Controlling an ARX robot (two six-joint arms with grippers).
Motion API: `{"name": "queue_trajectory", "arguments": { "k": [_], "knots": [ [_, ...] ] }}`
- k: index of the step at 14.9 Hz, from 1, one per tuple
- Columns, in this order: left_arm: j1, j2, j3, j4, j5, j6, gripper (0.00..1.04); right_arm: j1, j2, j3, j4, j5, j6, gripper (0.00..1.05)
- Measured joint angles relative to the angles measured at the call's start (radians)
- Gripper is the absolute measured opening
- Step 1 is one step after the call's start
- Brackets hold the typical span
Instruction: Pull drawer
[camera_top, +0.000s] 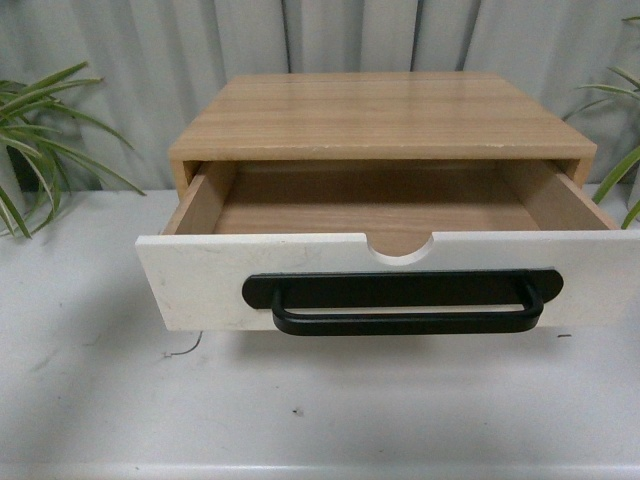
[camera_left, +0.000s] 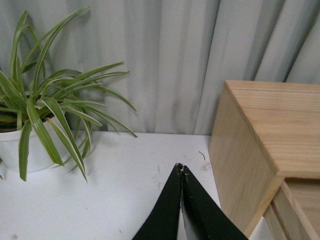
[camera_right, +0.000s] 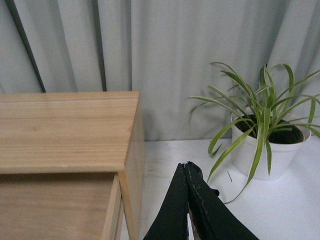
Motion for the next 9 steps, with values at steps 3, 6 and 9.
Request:
{"name": "queue_trajectory", "arguments": {
  "k": [3, 6, 9],
  "knots": [
    [-0.071, -0.15, -0.149, 0.032, -0.063, 0.003, 0.02, 0.0, -0.098, -0.137, 0.011, 0.001, 0.0, 0.02],
    [-0.076, -0.265, -0.249, 0.008, -0.072, 0.004, 0.02, 0.0, -0.212, -0.222, -0.009, 0.001, 0.0, 0.02],
    [-0.076, -0.387, -0.317, -0.051, -0.071, 0.004, 0.02, 0.0, -0.322, -0.28, -0.063, 0.001, 0.0, 0.02]
  ]
}}
